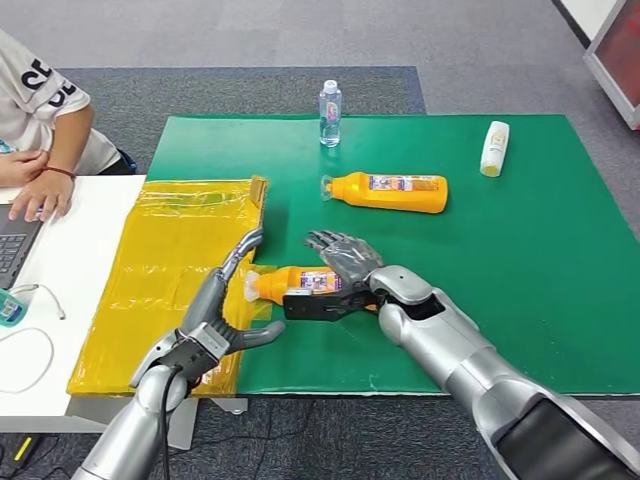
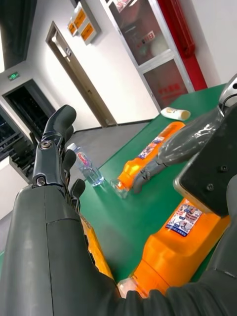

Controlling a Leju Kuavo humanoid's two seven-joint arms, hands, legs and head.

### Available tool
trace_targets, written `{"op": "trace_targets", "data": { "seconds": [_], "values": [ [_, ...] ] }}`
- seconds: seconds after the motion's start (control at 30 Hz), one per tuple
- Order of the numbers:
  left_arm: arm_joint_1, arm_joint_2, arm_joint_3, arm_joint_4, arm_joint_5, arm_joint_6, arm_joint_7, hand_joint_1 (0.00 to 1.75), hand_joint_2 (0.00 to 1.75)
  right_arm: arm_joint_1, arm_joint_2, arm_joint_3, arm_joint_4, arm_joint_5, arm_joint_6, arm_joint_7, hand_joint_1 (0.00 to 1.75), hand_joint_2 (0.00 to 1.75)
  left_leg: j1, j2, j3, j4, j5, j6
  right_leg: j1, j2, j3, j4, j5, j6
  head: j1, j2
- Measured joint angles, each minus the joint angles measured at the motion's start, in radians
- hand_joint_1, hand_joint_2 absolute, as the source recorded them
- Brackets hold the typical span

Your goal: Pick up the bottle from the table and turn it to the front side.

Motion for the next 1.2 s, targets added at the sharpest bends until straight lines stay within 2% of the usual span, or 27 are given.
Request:
{"op": "trace_targets", "data": {
  "seconds": [0.2, 0.3, 0.67, 0.87, 1.07, 1.2],
  "values": [
    [-0.001, 0.0, 0.004, 0.0, -0.001, 0.001, 0.0, 0.0, 1.75, -0.038, 0.025, 0.01, 0.078, 0.074, 0.151, 0.014, 0.0, 1.75, 0.0, 0.0, 0.0, 0.0, 0.0, 0.0, 0.0, 0.0, 0.0, 0.0, 0.0, 0.0, 0.0, 0.0],
    [-0.001, 0.001, 0.011, 0.0, 0.0, 0.002, 0.0, 0.0, 1.75, -0.055, 0.044, 0.026, 0.132, 0.094, 0.184, 0.032, 0.0, 1.75, 0.0, 0.0, 0.0, 0.0, 0.0, 0.0, 0.0, 0.0, 0.0, 0.0, 0.0, 0.0, 0.0, 0.0],
    [0.007, 0.001, 0.03, -0.001, 0.0, 0.004, 0.0, 0.0, 1.75, -0.091, 0.072, 0.051, 0.244, 0.152, 0.177, 0.155, 0.0, 1.75, 0.0, 0.0, 0.0, 0.0, 0.0, 0.0, 0.0, 0.0, 0.0, 0.0, 0.0, 0.0, 0.0, 0.0],
    [0.013, 0.001, 0.039, -0.003, -0.001, 0.004, 0.0, 0.0, 1.75, -0.095, 0.077, 0.051, 0.264, 0.162, 0.172, 0.176, 0.0, 1.75, 0.0, 0.0, 0.0, 0.0, 0.0, 0.0, 0.0, 0.0, 0.0, 0.0, 0.0, 0.0, 0.0, 0.0],
    [0.026, 0.001, 0.048, -0.012, -0.007, 0.008, 0.0, 0.0, 1.75, -0.1, 0.085, 0.043, 0.276, 0.22, 0.181, 0.253, 0.0, 1.75, 0.0, 0.0, 0.0, 0.0, 0.0, 0.0, 0.0, 0.0, 0.0, 0.0, 0.0, 0.0, 0.0, 0.0],
    [0.032, 0.001, 0.056, -0.018, -0.01, 0.009, 0.0, 0.0, 1.75, -0.102, 0.091, 0.034, 0.282, 0.234, 0.192, 0.259, 0.0, 1.75, 0.0, 0.0, 0.0, 0.0, 0.0, 0.0, 0.0, 0.0, 0.0, 0.0, 0.0, 0.0, 0.0, 0.0]
  ]
}}
